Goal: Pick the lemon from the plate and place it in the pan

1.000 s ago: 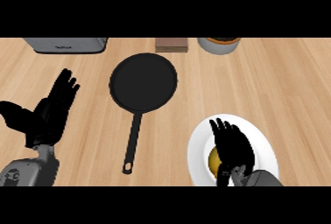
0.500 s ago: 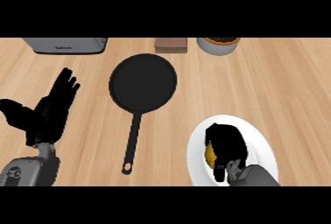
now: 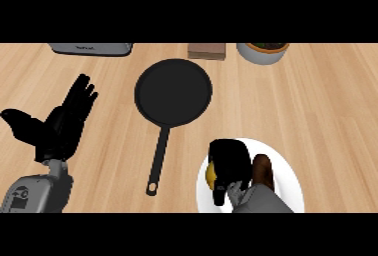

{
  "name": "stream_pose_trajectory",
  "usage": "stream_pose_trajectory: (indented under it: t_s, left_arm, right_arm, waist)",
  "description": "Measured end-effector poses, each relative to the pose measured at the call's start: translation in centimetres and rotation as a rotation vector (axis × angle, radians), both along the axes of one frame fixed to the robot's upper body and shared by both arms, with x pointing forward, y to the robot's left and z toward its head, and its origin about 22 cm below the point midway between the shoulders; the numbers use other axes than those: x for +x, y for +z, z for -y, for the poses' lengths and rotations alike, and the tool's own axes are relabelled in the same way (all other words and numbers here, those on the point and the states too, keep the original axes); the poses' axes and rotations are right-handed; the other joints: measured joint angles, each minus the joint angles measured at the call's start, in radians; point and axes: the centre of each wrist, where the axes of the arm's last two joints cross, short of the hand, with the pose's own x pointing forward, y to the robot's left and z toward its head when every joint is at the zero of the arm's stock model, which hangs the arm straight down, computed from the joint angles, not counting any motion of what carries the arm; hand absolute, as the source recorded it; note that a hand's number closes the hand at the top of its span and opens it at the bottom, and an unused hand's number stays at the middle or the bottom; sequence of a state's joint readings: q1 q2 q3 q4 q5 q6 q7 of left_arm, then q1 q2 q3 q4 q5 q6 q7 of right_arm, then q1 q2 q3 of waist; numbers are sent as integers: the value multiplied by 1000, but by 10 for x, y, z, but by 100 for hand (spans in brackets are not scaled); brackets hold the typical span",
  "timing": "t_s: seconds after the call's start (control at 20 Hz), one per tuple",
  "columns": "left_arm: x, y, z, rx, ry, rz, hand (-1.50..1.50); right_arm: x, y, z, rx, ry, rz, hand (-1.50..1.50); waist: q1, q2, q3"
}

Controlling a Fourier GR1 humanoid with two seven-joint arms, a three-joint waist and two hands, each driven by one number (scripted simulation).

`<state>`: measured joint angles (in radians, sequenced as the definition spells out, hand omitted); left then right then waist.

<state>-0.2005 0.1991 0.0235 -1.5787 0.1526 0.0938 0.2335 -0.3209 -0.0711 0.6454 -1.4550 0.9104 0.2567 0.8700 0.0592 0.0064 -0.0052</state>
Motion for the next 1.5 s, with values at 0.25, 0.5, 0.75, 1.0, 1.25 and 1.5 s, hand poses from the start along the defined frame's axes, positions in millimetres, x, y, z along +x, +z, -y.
stream_pose_trajectory:
  t_s: [0.25, 0.5, 0.75, 1.0, 1.25, 1.5]
  left_arm:
    - [6, 5, 14, 7, -69, 12, 0]
    - [11, 5, 24, 12, -108, 5, 0]
    - [15, 5, 32, 13, -126, 0, 0]
    - [19, 6, 38, 13, -139, 7, 0]
    - [20, 4, 39, 19, -141, 0, 0]
    - [23, 3, 36, 19, -117, -3, 0]
  right_arm:
    - [13, 28, -37, 13, -22, 122, 150]
    - [30, 67, -68, -56, 0, 357, 150]
    - [44, 107, -93, -119, 9, 573, 150]
    - [60, 142, -109, -140, -22, 678, 150]
    - [77, 173, -118, -135, -85, 734, 150]
    - [90, 191, -123, -128, -144, 768, 150]
  waist:
    - [75, 14, 2]
    - [107, 7, -1]
    - [125, 3, -3]
    - [137, 8, -4]
    - [135, 11, -3]
    - [114, 12, -2]
